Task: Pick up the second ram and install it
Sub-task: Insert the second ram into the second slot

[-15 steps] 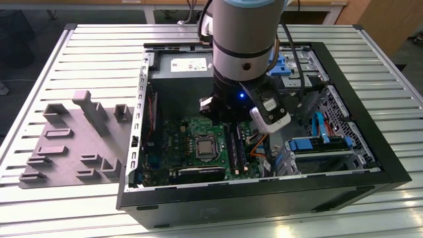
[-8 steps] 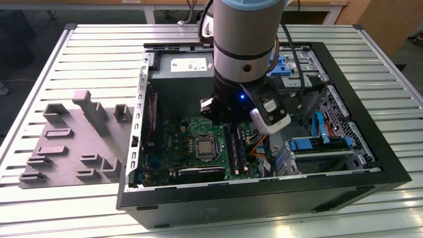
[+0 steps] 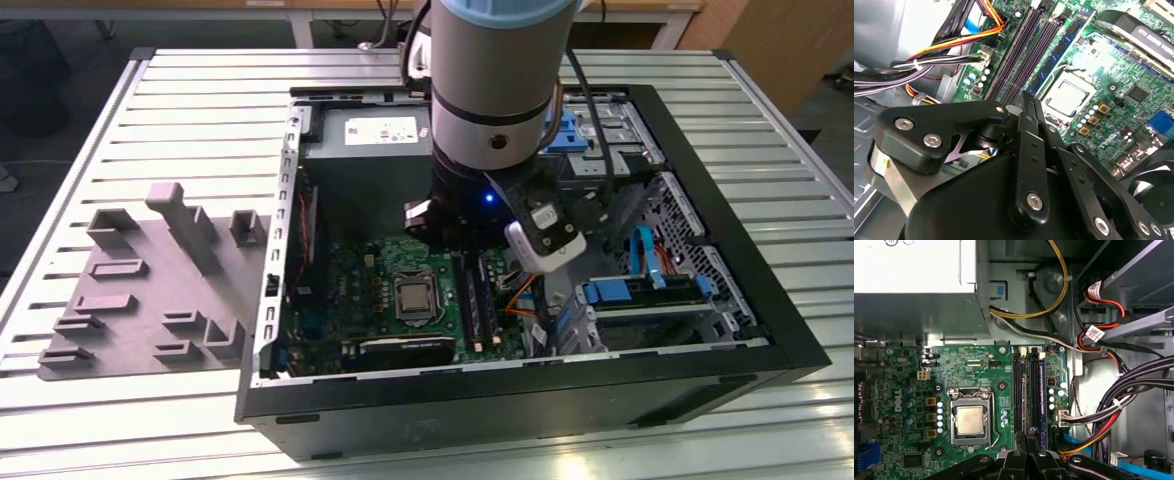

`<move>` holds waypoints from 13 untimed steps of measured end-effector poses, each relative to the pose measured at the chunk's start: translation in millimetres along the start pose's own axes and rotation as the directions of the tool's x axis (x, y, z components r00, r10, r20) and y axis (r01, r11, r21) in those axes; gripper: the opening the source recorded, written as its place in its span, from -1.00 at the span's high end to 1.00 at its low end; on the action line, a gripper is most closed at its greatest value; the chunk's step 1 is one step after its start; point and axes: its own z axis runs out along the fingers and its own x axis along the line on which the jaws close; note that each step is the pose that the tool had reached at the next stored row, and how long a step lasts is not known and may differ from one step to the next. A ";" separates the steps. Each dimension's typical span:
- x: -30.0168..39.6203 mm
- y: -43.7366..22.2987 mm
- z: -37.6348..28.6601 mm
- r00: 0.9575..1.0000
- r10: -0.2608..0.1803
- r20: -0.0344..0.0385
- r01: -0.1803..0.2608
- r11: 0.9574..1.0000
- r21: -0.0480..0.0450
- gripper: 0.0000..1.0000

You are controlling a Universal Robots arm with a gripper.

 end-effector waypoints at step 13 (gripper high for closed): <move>-0.1 -0.2 4.5 1.000 0.000 0.000 0.000 1.000 0.000 0.76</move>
